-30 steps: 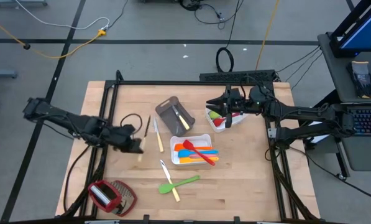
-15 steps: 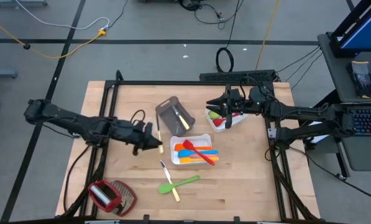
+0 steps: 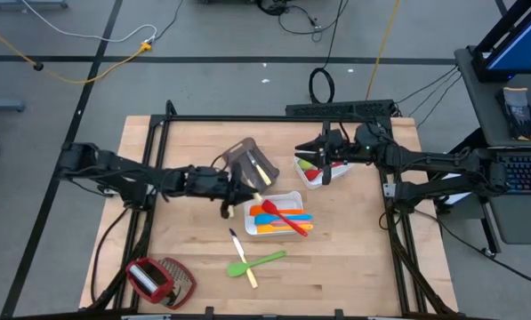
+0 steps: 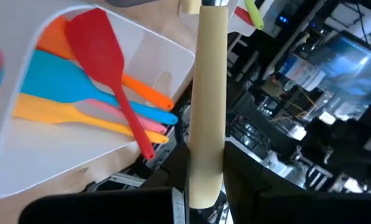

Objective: Pick & Place Kitchen Items
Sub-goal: Put the yellow knife into the black bin

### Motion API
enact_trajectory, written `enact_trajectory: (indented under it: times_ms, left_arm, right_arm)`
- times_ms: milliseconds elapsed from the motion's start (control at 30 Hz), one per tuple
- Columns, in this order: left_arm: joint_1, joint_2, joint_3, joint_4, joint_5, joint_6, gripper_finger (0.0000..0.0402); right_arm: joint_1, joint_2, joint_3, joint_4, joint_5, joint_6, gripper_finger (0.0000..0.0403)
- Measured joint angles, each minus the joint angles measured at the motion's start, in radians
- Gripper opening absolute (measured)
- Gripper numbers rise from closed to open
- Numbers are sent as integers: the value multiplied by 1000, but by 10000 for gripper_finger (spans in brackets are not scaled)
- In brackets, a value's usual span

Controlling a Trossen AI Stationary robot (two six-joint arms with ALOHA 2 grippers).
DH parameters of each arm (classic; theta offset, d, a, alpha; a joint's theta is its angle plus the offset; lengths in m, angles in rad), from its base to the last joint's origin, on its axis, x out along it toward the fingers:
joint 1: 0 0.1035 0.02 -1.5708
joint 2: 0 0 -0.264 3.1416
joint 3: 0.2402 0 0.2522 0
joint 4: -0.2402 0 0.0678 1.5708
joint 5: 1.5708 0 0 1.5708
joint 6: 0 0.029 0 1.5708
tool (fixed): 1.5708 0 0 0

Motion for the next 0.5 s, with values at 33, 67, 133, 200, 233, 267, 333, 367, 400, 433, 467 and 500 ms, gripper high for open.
enact_trajectory:
  times_ms: [33, 67, 133, 200, 233, 267, 333, 367, 400, 433, 467, 500]
  left_arm:
    - [11, 13, 9, 3, 9, -7, 52]
    - [22, 25, 17, 3, 20, -17, 52]
    - [45, 40, 28, 4, 29, -29, 52]
    - [68, 43, 33, -2, 42, -42, 52]
    - [80, 44, 38, -5, 56, -48, 52]
    - [92, 45, 41, -7, 76, -58, 52]
    - [114, 45, 41, -21, 119, -90, 52]
    - [124, 46, 41, -29, 135, -100, 52]
    - [135, 46, 41, -43, 153, -108, 52]
    - [146, 46, 41, -59, 176, -111, 52]
    - [157, 46, 41, -70, 196, -111, 52]
    - [167, 46, 41, -85, 218, -111, 52]
  right_arm:
    - [0, 0, 0, -6, 0, -11, 89]
    - [0, 0, 0, -12, 0, -21, 89]
    - [0, 0, 0, -28, 0, -37, 89]
    - [0, 0, 0, -39, 0, -39, 89]
    - [0, 0, 0, -45, 0, -39, 89]
    - [0, 0, 0, -50, 0, -39, 89]
    - [0, 0, 0, -55, 0, -40, 89]
    - [0, 0, 0, -57, 0, -39, 89]
    - [0, 0, 0, -59, 0, -40, 89]
    - [0, 0, 0, -60, 0, -40, 89]
    - [0, 0, 0, -61, 0, -44, 89]
    - [0, 0, 0, -63, -1, -51, 89]
